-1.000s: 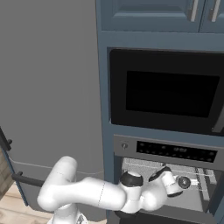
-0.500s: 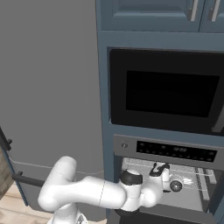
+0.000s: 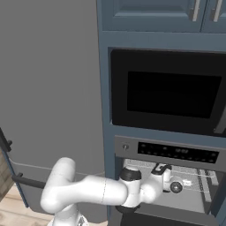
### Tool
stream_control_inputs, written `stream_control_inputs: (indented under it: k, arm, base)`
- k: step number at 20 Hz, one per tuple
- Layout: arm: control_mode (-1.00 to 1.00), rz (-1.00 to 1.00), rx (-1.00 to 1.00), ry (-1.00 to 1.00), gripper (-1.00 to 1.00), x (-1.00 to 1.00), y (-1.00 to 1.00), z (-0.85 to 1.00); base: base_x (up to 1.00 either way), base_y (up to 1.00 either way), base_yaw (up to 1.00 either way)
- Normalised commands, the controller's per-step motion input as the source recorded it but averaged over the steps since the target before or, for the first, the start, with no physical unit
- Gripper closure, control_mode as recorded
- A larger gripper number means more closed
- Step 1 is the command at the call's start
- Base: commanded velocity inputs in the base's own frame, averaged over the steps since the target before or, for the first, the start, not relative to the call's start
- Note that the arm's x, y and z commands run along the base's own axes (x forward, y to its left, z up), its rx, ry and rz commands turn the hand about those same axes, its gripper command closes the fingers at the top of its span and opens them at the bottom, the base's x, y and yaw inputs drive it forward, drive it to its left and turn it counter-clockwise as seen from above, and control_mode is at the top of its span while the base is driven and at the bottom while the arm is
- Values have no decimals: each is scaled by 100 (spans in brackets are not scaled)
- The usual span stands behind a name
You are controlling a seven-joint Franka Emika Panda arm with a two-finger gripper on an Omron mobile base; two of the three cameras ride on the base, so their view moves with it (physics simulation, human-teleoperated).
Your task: Take the fish from the oven and place it on the plate on the counter.
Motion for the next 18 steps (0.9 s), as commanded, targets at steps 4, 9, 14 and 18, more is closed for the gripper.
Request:
stream_control_inputs:
  k: [4, 9, 14, 18]
  arm:
    - [-100, 6, 14, -3, -100, -2, 0, -100]
    - [-100, 3, 27, -17, -100, -11, 0, -100]
    - [-100, 1, 28, -21, -100, -57, -4, -100]
    - [-100, 3, 18, -7, -100, -80, 0, -100]
  base:
    - [0, 0, 0]
    - [0, 0, 0]
    - [0, 0, 0]
    - [0, 0, 0]
